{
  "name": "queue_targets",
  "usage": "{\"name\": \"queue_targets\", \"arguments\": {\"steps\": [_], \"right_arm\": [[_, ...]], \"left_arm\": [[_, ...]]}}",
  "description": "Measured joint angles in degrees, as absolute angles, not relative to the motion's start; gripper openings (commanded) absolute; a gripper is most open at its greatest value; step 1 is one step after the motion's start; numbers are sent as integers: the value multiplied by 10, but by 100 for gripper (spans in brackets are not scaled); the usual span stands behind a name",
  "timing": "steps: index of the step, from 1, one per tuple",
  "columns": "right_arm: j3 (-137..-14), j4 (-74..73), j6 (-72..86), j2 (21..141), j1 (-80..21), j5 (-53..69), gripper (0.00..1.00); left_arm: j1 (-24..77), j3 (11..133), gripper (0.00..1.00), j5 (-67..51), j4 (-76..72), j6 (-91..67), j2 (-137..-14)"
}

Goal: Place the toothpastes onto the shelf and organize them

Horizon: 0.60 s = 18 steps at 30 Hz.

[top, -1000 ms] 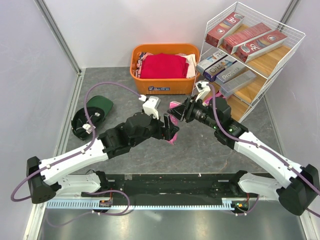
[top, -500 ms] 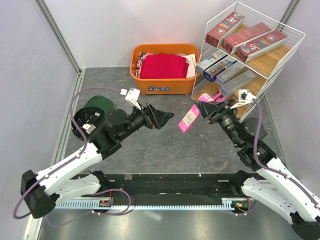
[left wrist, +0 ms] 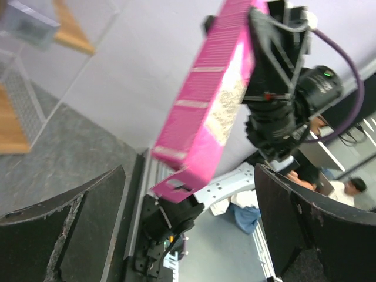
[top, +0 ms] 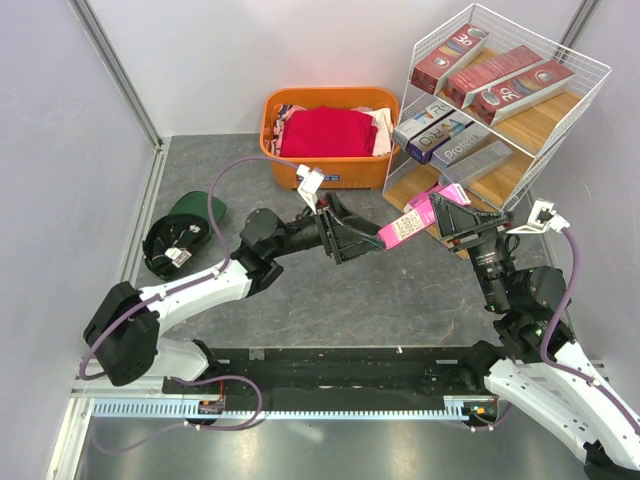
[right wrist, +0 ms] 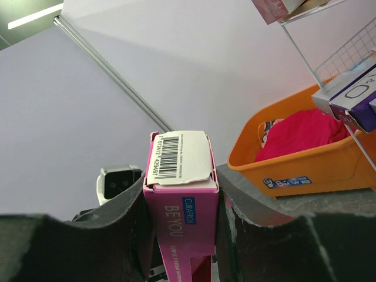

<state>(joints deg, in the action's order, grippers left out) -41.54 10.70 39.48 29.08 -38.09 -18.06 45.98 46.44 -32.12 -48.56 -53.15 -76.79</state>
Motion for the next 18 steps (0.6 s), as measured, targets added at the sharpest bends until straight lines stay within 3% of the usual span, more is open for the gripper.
{"name": "queue_targets", "arguments": {"steps": [12, 18], "right_arm": [[-417, 112, 403, 288, -380, -179, 45], [-417, 112, 403, 281, -380, -179, 45]], "left_arm": [[492, 538, 79, -369, -537, -538, -843], [493, 554, 47, -384, -550, -550, -868]]}}
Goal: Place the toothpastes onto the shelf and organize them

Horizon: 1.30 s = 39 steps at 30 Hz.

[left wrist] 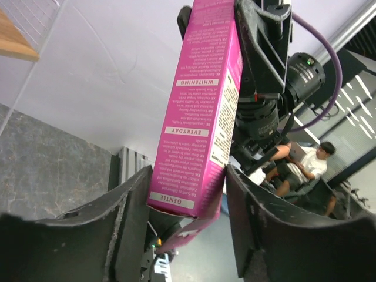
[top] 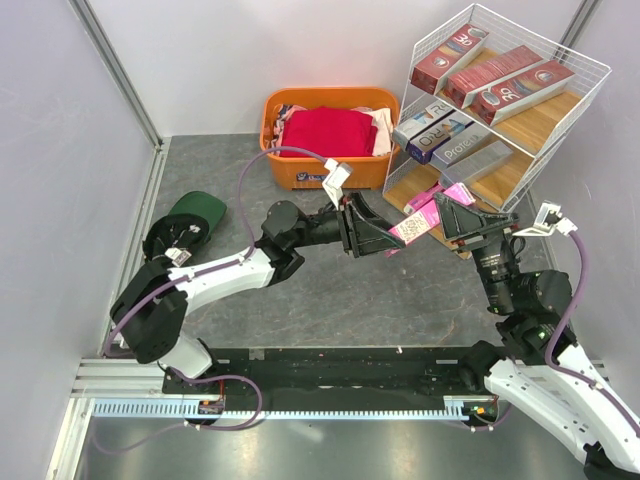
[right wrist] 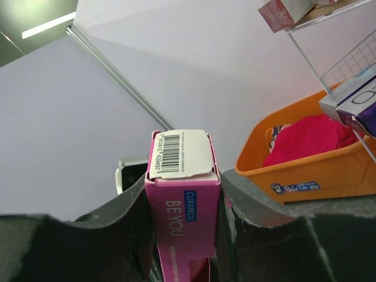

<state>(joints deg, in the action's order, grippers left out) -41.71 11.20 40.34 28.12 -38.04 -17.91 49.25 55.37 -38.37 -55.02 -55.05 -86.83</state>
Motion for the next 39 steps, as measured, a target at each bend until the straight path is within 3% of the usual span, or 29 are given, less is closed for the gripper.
{"name": "queue_targets", "arguments": {"steps": [4, 9, 13, 28, 35, 39], "right_arm": [[-417, 113, 403, 277, -380, -180, 47], [-423, 116, 407, 274, -380, -181, 82], [-434, 112, 402, 276, -380, -190, 97], [-451, 64, 346, 260, -380, -264, 98], [-453, 64, 332, 256, -380, -275, 98], [-453, 63, 328, 256, -380, -280, 98]], "left_arm": [[493, 557, 31, -404, -590, -580, -890], [493, 560, 24, -413, -626, -603, -901], [491, 559, 25, -413, -624, -604, -904], [441, 398, 23, -406, -583, -590, -872], [443, 380, 22, -401, -555, -586, -964], [447, 437, 20, -390, -547, -587, -1050]]}}
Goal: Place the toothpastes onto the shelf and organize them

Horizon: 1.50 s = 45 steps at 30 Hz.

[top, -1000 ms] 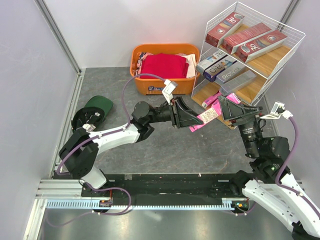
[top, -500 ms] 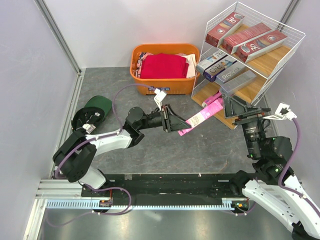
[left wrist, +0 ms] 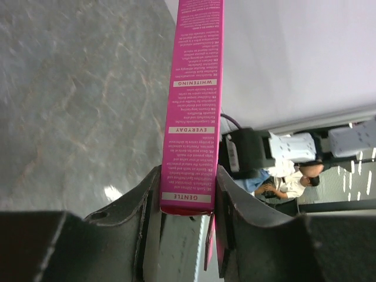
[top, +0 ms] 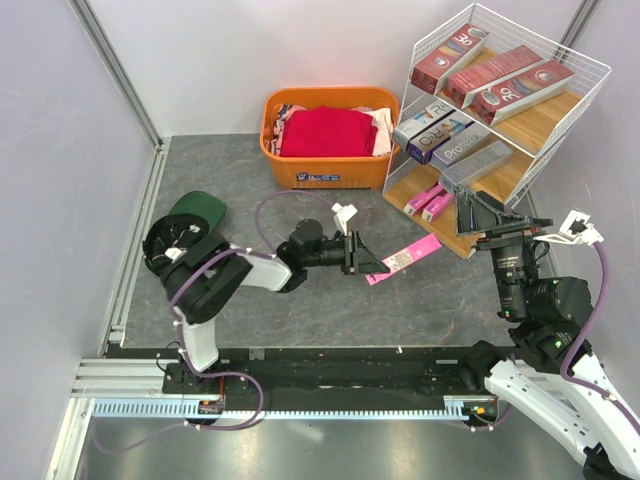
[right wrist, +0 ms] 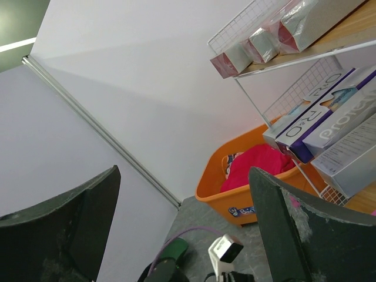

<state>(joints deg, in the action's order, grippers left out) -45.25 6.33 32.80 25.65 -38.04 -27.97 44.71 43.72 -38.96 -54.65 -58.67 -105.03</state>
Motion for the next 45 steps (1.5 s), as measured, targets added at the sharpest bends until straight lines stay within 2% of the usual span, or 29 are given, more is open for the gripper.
{"name": "queue_targets", "arguments": {"steps": [12, 28, 33, 37, 39, 40, 42, 43, 45], "right_arm": [[-455, 46, 312, 237, -380, -292, 98], [-461, 20, 310, 220, -380, -297, 98], [-465, 15, 310, 216, -380, -297, 98], [-468, 11, 310, 213, -380, -298, 98], [-468, 11, 310, 213, -380, -298, 98], [-468, 11, 310, 213, -380, -298, 98], [-468, 9, 310, 213, -380, -298, 98], [-468, 8, 310, 213, -380, -298, 98], [-468, 6, 310, 213, -380, -297, 98]], "left_arm": [[476, 694, 18, -334, -535, -650, -1270], [512, 962, 20, -212, -362, -715, -1393], [522, 1020, 31, -170, -310, -729, -1426], [531, 1040, 62, -129, -270, -735, -1436], [533, 1065, 66, -120, -248, -736, -1446], [534, 1079, 83, -119, -237, -738, -1451], [535, 1099, 95, -117, -223, -738, -1456], [535, 1101, 100, -117, -221, -736, -1456], [535, 1105, 100, -117, -216, -733, -1456]]}}
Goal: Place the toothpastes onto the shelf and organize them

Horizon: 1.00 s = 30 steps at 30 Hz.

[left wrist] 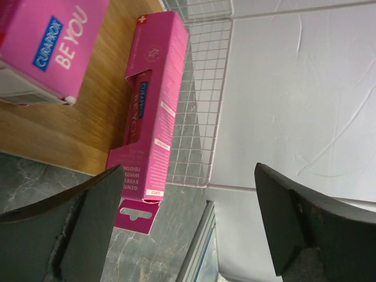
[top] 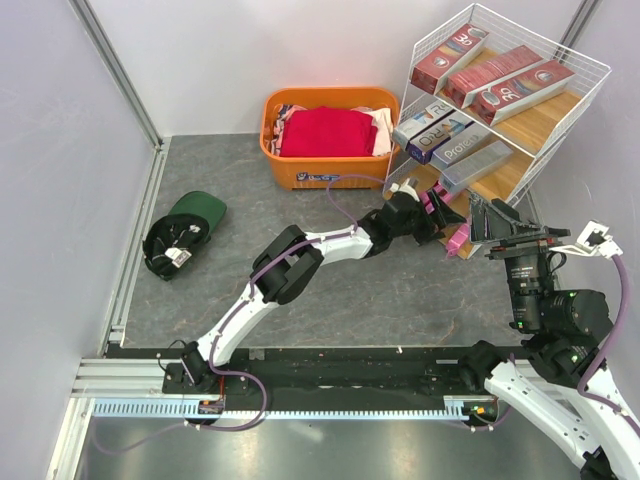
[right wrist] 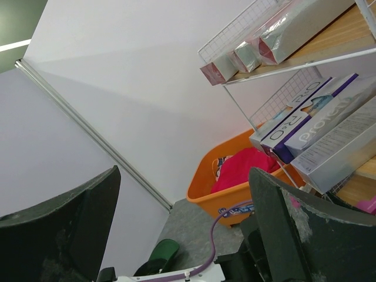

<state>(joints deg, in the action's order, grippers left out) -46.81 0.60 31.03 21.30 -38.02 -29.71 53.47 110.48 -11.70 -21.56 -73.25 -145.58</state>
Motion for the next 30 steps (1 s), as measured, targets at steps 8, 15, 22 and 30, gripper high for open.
{"name": "queue_targets", "arguments": {"steps": [8, 15, 22, 30], "right_arm": [[-470, 3, 311, 216, -380, -289, 98], [-472, 3, 312, 241, -380, -274, 98], [-482, -4, 312, 296, -380, -240, 98], [-488, -36, 308, 365, -380, -201, 98]], "left_arm": [[535, 966, 100, -110, -223, -710, -1398], [548, 758, 100, -81, -287, -648, -1244], [558, 590, 100, -56, -336, -527, -1063], [558, 497, 100, 60, -207, -375, -815]]}}
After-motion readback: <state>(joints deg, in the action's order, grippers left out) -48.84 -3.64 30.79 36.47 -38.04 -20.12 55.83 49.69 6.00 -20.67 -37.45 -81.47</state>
